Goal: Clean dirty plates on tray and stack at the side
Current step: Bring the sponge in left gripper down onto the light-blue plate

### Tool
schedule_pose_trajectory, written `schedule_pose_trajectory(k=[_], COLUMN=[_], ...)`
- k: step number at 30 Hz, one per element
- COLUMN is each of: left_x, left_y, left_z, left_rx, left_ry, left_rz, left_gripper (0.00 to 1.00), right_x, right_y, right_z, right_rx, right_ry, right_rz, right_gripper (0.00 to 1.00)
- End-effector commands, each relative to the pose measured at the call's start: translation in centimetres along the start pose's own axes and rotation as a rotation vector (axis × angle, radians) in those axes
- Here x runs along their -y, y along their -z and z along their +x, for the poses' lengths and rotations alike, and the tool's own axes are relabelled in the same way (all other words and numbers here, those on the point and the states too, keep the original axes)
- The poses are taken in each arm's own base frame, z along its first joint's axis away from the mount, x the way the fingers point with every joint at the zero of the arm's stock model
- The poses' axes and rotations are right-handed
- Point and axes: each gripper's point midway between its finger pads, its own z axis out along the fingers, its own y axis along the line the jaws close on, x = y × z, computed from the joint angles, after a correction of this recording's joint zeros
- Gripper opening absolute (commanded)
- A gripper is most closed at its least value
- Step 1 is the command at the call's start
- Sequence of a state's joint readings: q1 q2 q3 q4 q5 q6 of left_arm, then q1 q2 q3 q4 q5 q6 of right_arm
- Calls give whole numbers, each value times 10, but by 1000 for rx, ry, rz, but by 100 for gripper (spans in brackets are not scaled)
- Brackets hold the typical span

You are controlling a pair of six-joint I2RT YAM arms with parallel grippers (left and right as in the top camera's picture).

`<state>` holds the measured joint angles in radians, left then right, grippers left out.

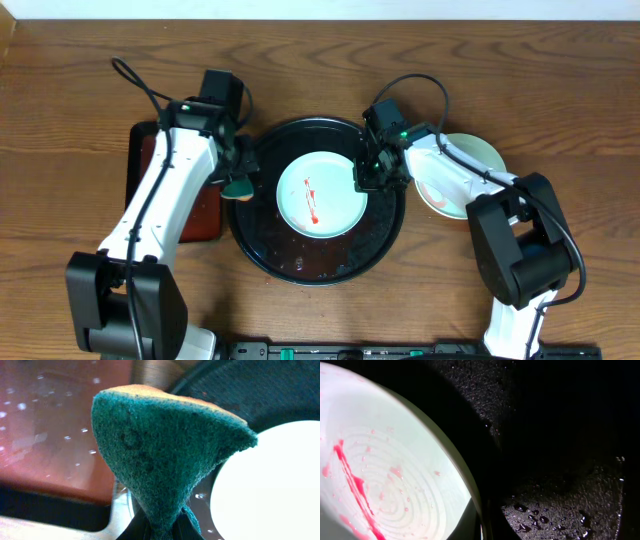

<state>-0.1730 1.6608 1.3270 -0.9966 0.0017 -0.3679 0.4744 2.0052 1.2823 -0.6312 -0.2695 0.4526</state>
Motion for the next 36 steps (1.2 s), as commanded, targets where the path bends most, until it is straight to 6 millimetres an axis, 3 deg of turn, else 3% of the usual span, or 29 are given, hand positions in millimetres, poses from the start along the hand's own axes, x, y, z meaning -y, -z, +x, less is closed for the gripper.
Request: schedule_pose_trajectory(k=[1,14,23,30,36], left_x=[16,67,73,107,134], left_y=[-7,-43,-75,-93,-87], left_z=[7,42,58,75,102], left_rx=[-7,-75,-170,-290,-448], left_ry=[-48,-209,-157,-141,-118], left_rz=[23,13,-17,152,322], left_gripper=[8,8,8,8,8], right_x=[19,20,20,20,19], right_y=[-21,-24,-24,-24,-24], right_z=[26,26,26,26,26], right_rx=[-64,-55,-55,-53,-53], right_ry=[-63,-58,-58,-57,-57], right_rz=[73,68,68,67,66], right_gripper=[1,1,1,1,1])
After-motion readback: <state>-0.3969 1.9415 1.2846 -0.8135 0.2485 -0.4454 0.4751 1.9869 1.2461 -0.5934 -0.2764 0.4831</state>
